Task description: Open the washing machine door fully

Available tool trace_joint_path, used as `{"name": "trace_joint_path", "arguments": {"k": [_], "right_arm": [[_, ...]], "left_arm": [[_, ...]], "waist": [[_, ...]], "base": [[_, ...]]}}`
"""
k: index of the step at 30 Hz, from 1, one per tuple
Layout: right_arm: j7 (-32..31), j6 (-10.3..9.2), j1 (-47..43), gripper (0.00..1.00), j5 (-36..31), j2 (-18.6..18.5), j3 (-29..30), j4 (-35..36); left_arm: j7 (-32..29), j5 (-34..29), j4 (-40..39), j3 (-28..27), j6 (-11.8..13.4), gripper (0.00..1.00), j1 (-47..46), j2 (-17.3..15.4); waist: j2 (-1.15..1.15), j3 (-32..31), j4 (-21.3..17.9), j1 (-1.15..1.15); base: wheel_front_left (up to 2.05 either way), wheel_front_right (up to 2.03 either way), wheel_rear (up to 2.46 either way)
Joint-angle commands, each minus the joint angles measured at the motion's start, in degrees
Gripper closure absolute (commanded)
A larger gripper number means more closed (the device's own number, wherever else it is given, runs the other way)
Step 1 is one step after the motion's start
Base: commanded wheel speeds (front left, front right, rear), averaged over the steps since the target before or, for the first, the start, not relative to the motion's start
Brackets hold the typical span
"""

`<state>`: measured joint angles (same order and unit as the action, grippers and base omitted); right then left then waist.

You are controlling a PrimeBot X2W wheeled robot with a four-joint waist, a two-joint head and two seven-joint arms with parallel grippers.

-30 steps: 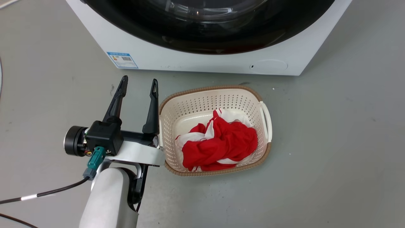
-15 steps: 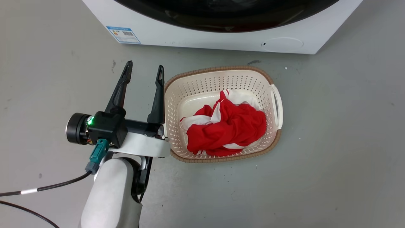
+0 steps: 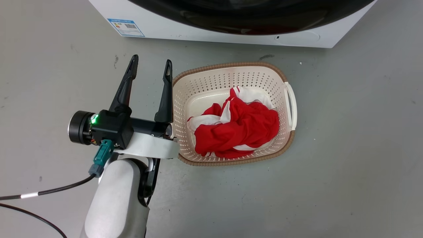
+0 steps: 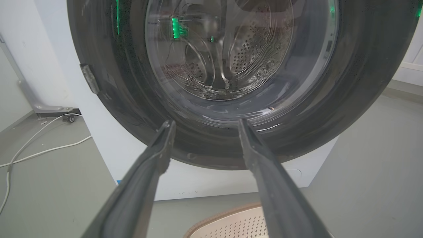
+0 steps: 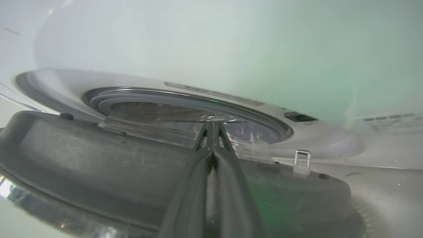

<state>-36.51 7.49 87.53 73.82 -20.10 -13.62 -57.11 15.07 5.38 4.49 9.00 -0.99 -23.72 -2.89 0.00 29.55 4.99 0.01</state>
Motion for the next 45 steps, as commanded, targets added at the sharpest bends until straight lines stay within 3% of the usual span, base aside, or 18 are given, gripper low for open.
{"name": "trace_joint_path", "arguments": {"k": [1, 14, 31, 45], "right_arm": [[-1.6, 0.0, -1.8, 1.0, 0.8, 0.9, -0.3, 0.9], [-13.2, 0.0, -10.7, 1.0, 5.1, 2.2, -1.2, 7.2], [-20.6, 0.0, -28.3, 1.0, 8.3, 6.7, -4.0, 17.9], [-25.3, 0.0, -38.4, 1.0, 10.5, 10.7, -6.3, 28.0]], "left_arm": [[0.2, 0.3, 0.2, 0.1, 0.1, 0.0, -0.5, 0.0], [0.2, 0.1, 1.7, -0.4, 0.0, 0.0, 1.6, 0.0], [0.2, -0.8, 4.4, -2.0, -1.8, 0.0, 8.3, 0.0], [0.2, -0.3, 5.6, -1.7, -2.3, 0.0, 11.5, 0.0]], "waist": [[0.0, -0.2, -0.1, -0.01], [0.0, -6.0, -1.1, -0.01], [0.0, -17.1, -1.6, -0.01], [0.0, -21.5, -1.2, -0.01]], "base": [[0.0, 0.0, 0.0], [0.0, 0.0, 0.0], [0.0, 0.0, 0.0], [0.0, 0.0, 0.0]]}}
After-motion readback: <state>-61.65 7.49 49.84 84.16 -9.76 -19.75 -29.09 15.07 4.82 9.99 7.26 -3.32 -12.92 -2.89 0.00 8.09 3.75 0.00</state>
